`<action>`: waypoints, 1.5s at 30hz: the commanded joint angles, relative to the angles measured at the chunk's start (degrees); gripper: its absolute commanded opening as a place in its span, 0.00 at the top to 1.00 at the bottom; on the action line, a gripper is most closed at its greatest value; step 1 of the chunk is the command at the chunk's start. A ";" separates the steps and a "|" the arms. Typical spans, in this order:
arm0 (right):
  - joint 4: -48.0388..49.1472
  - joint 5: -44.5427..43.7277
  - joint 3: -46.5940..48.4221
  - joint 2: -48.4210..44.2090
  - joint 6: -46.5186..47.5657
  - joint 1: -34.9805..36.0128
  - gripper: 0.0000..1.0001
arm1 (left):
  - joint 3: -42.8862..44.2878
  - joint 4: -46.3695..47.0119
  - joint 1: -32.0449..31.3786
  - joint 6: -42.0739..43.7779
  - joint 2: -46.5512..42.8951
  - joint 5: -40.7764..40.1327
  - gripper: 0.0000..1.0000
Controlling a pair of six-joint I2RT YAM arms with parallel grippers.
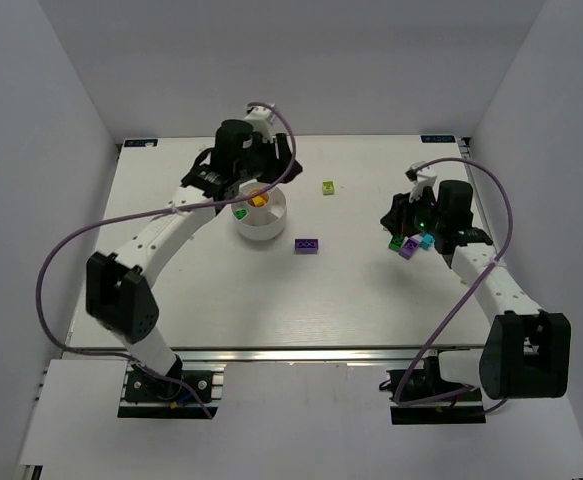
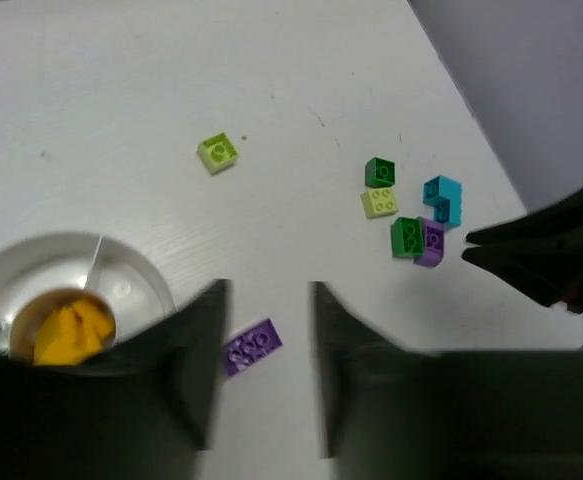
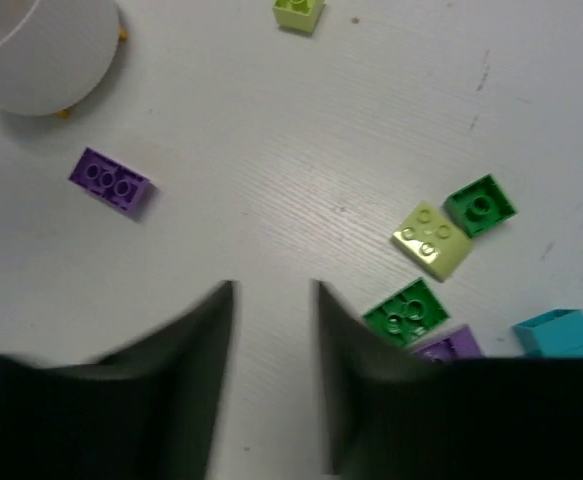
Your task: Sort the legos into containers by color
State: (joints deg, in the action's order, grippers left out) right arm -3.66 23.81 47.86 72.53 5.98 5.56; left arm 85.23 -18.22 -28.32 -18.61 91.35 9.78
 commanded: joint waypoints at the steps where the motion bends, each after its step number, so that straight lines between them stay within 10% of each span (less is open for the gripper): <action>1: 1.55 -1.14 2.25 -1.69 -2.64 -1.96 0.43 | 5.01 2.05 -0.95 -2.83 10.56 8.42 0.35; 4: 2.43 0.35 0.49 -3.62 -2.90 -4.32 0.11 | 13.62 0.03 -1.65 -4.68 17.17 6.66 0.23; 9: 1.38 -0.78 1.19 -4.86 -3.60 -7.75 0.14 | 29.87 -5.95 -5.34 -5.12 30.80 2.44 0.23; 13: -0.73 -7.98 3.11 -2.76 -6.93 -9.87 0.68 | 31.75 -5.17 -7.63 -5.30 34.59 2.43 0.24; 16: -5.11 -7.47 6.79 2.25 -9.22 -11.97 0.94 | 31.22 -2.09 -9.47 -5.03 36.17 5.94 0.43; 18: -8.11 -3.98 8.48 6.21 -9.50 -13.64 0.85 | 30.88 -0.77 -10.35 -4.42 36.88 7.88 0.69; 20: -8.12 -2.03 9.09 8.84 -8.10 -14.52 0.65 | 29.82 0.19 -11.06 -3.63 36.45 8.41 0.75; 24: -9.96 4.99 10.76 11.23 -4.15 -15.23 0.36 | 26.48 3.45 -12.20 -3.36 34.77 8.41 0.31; 31: -7.60 5.81 8.49 3.25 -5.45 -17.51 0.33 | 44.22 2.03 -15.19 -3.01 47.93 7.45 0.21; 45: -5.74 10.72 5.85 -3.80 -9.40 -23.05 0.33 | 42.12 29.02 -21.34 2.26 55.59 1.58 0.20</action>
State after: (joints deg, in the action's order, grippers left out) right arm -11.27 31.79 54.17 70.41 -2.48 -16.69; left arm 125.71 2.85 -48.90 -18.26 147.48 14.59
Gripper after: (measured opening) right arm 0.672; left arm 0.800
